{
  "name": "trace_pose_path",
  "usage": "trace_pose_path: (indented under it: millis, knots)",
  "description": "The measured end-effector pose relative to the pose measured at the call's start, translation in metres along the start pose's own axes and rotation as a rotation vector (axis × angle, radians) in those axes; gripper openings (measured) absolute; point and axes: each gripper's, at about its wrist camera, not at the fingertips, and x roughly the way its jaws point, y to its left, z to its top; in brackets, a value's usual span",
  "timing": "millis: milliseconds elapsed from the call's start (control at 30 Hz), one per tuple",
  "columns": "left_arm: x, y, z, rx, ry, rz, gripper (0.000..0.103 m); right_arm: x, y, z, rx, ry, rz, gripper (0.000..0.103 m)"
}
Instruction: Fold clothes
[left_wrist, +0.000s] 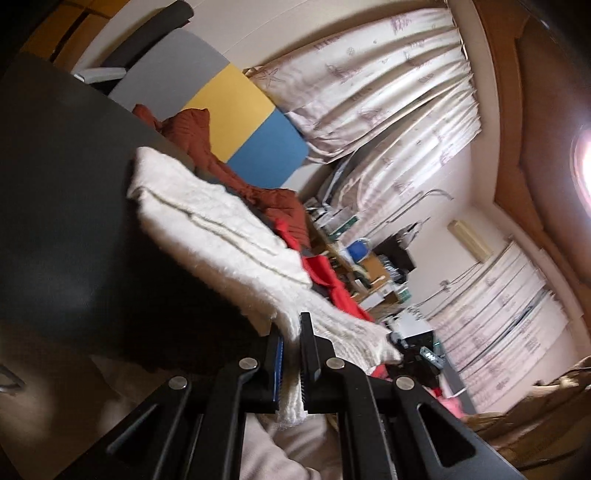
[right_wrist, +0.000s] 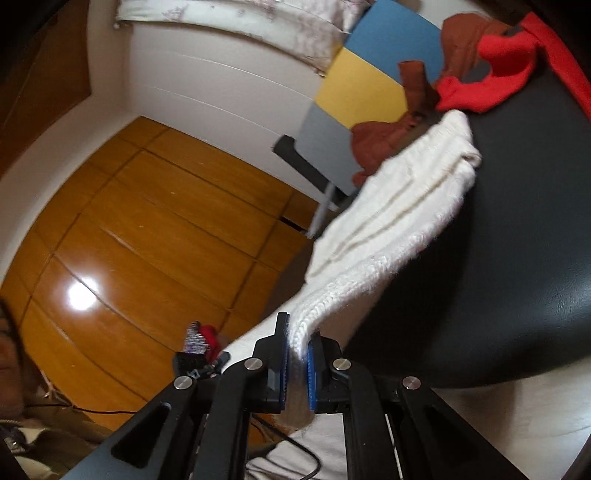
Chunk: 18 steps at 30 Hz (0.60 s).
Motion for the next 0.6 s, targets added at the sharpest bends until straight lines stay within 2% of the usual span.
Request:
trace_pose_path:
  millis: [200,300,433,600]
  knots:
    - [-0.047,-0.011,-0.017,-0.068,-0.041,-0.021,0.006,-0.040,0.022,-0.025,0.009,-0.016,0.106,0.008]
    - [-0.052,-0.013,-0.010,-0.078,-0.057,-0.022,0.006,-0.049,0.023,-0.030,0.026,-0.026,0.105,0.008]
    - [-0.017,0.005,0.032,-0.108,-0.041,-0.007,0.006,-0.036,-0.001,-0.003,0.091,-0.035,0.071,0.008]
    - [0.039,0.047,0.090,-0.216,-0.045,0.000,0.006,0.010,-0.032,0.068,0.153,-0.058,0.010,0.008]
